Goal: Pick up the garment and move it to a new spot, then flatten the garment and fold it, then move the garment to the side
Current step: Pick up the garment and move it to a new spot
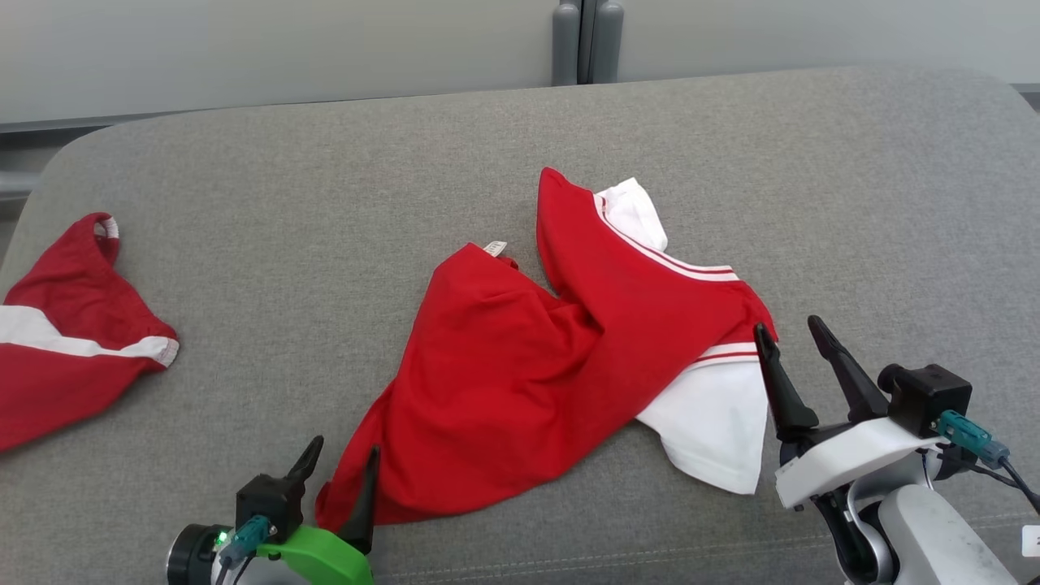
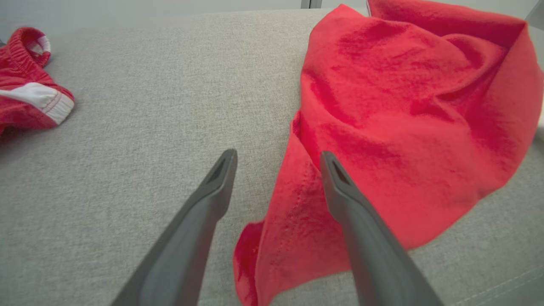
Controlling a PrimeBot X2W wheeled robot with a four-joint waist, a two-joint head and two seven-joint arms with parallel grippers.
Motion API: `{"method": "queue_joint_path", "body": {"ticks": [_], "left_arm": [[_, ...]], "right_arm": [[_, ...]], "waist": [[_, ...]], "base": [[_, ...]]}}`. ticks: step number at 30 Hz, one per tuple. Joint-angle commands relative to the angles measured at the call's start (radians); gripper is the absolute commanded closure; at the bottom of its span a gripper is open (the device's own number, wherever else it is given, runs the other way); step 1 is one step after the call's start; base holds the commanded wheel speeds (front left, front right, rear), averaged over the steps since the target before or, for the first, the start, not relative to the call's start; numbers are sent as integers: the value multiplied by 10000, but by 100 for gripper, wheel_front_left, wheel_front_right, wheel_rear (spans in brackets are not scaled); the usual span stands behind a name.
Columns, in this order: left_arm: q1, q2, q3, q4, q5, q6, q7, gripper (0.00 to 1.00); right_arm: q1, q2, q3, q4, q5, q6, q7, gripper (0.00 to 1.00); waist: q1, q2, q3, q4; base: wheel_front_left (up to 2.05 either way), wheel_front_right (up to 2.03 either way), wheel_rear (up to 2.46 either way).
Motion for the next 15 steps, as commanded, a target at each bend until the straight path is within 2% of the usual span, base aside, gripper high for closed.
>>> {"method": "queue_joint_path", "body": {"ticks": [1,4,5,6,7,9,15], "left_arm": [[-216,95,-62,76,-149,-33,0,0],[-481,273,-381,534,-441,-28,137,0],[-582,311,-480,661,-547,-29,177,37],[-675,325,-596,778,-684,-30,206,82],[-769,384,-729,885,-787,-30,210,100],[-967,564,-903,1016,-907,-29,134,100],[-1377,791,-880,232,-734,9,-205,100]], "right_arm": [[-111,4,-12,38,-73,-1,-46,0],[-176,14,27,58,-88,1,-46,0],[-192,20,27,59,-91,1,-46,0],[-198,18,10,69,-99,1,-46,0],[-215,17,6,71,-114,1,-46,0],[-266,31,4,43,-123,1,-46,0],[-192,81,-87,-14,-148,1,-46,0]], "waist": [[0,-1,61,-73],[0,-1,140,-186],[0,-1,169,-225],[0,-1,194,-252],[0,-1,219,-276],[0,-1,268,-328],[0,-1,326,-312]], "base": [[0,0,0],[0,0,0],[0,0,0],[0,0,0],[0,0,0],[0,0,0],[0,0,0]]}}
